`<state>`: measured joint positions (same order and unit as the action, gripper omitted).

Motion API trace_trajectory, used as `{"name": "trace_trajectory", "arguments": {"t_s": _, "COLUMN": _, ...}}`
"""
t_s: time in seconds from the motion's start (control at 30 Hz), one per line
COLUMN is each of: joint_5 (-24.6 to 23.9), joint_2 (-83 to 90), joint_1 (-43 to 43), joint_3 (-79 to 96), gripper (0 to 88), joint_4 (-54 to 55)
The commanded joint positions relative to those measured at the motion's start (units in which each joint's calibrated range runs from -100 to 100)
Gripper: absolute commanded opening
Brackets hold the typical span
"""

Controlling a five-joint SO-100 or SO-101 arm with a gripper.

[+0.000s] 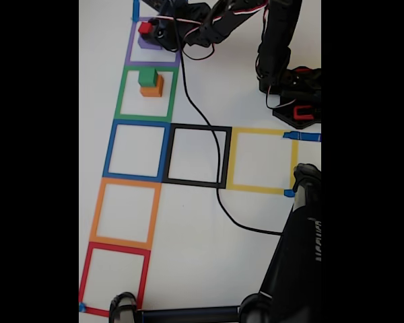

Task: Tower of hanoi

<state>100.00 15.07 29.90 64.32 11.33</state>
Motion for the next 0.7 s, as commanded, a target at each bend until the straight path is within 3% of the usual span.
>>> {"name": "trace_trajectory", "arguments": {"t_s": 0.0, "joint_5": 0.0, "joint_2": 15.9, "joint_1": -0.8, "joint_3": -6.5, "gripper": 2.8, "joint_4": -23.4}}
{"name": "trace_trajectory", "arguments": {"t_s": 0.33, "joint_5": 0.0, "joint_2": 27.4, "joint_1": -3.8, "joint_3": -38.6, "gripper": 2.6, "joint_4": -77.7}}
{"name": "trace_trajectory", "arguments": {"t_s": 0.67, "joint_5": 0.0, "joint_2": 21.5, "joint_1": -8.9, "joint_3": -72.2, "gripper": 2.6, "joint_4": -104.8}}
